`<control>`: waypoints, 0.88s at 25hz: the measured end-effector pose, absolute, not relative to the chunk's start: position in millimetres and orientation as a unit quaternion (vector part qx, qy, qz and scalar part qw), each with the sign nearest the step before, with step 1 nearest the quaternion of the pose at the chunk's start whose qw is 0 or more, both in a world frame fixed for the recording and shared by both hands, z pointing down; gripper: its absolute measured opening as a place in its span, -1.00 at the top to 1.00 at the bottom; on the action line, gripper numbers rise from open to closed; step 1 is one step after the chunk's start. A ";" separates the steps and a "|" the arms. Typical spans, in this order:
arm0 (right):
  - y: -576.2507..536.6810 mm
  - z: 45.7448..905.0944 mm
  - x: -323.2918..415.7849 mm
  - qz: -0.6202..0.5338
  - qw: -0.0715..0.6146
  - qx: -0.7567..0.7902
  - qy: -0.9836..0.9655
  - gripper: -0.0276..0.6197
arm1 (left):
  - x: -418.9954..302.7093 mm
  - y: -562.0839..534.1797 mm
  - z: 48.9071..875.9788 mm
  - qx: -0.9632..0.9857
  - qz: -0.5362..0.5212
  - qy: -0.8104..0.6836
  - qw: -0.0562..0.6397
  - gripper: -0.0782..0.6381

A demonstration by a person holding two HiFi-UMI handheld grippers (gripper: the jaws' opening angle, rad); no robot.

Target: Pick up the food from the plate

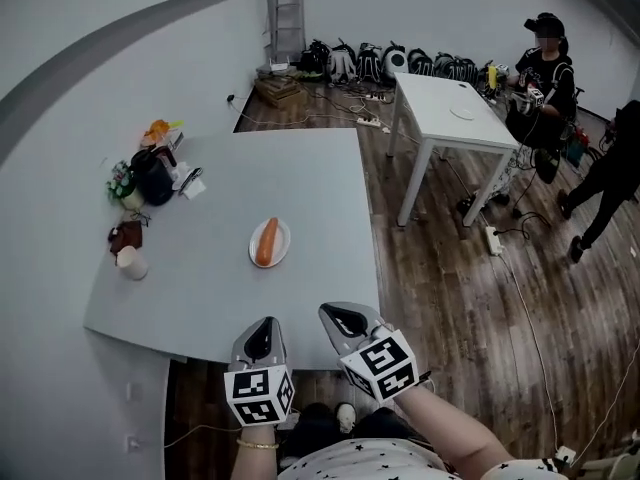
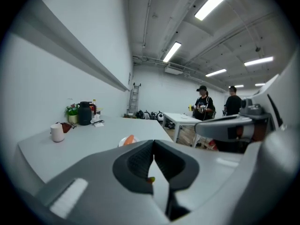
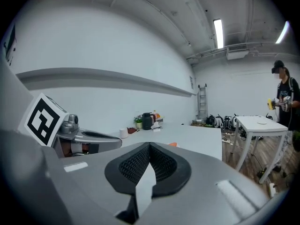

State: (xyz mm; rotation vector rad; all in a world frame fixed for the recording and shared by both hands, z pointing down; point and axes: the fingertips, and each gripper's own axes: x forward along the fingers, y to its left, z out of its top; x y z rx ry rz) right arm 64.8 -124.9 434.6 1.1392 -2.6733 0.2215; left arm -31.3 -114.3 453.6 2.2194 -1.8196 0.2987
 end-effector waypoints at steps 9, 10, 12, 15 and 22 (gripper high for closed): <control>-197.1 459.5 26.2 0.026 0.180 0.328 -0.927 0.92 | -66.4 -162.8 473.7 0.735 0.113 -0.651 0.151 0.76; -204.8 465.1 17.9 0.007 0.199 0.306 -0.931 0.92 | -72.2 -170.4 476.9 0.733 0.111 -0.653 0.154 0.76; -221.5 475.8 -0.3 -0.052 0.239 0.253 -0.936 0.92 | -83.5 -186.2 484.0 0.728 0.108 -0.658 0.160 0.76; -253.8 492.7 -22.8 -0.167 0.307 0.186 -0.918 0.92 | -95.9 -207.9 496.3 0.724 0.117 -0.659 0.166 0.76; -320.6 557.1 -73.9 -0.319 0.465 -0.008 -0.826 0.43 | -114.9 -253.6 523.5 0.735 0.132 -0.637 0.191 0.76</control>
